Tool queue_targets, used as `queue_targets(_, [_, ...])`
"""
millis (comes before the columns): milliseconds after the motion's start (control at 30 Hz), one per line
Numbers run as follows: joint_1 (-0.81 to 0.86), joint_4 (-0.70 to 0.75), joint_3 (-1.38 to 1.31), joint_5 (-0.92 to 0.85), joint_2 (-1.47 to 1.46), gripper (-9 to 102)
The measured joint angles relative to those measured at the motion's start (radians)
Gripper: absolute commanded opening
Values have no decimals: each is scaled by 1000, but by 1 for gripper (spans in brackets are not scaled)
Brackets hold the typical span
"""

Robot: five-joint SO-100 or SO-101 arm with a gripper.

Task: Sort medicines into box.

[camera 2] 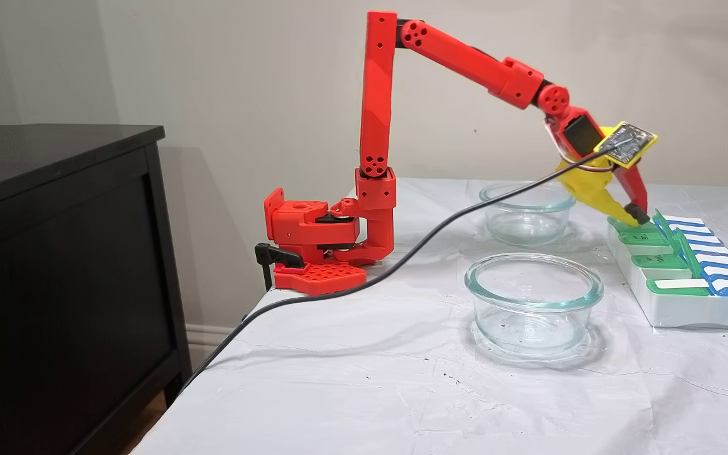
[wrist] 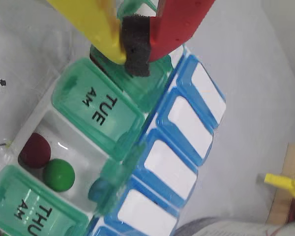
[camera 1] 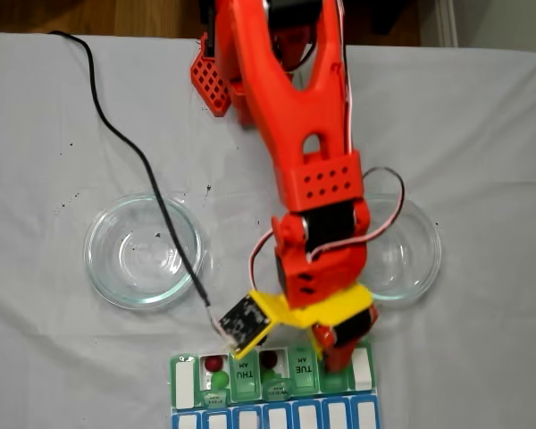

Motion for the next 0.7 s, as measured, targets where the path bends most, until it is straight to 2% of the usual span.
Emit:
queue_targets(467, [-20,-115,123,-238,37,0])
queue_targets(567, [-17,-132,133,-236,44,0])
queue_targets(700, [29,-101,120,-135,107,0])
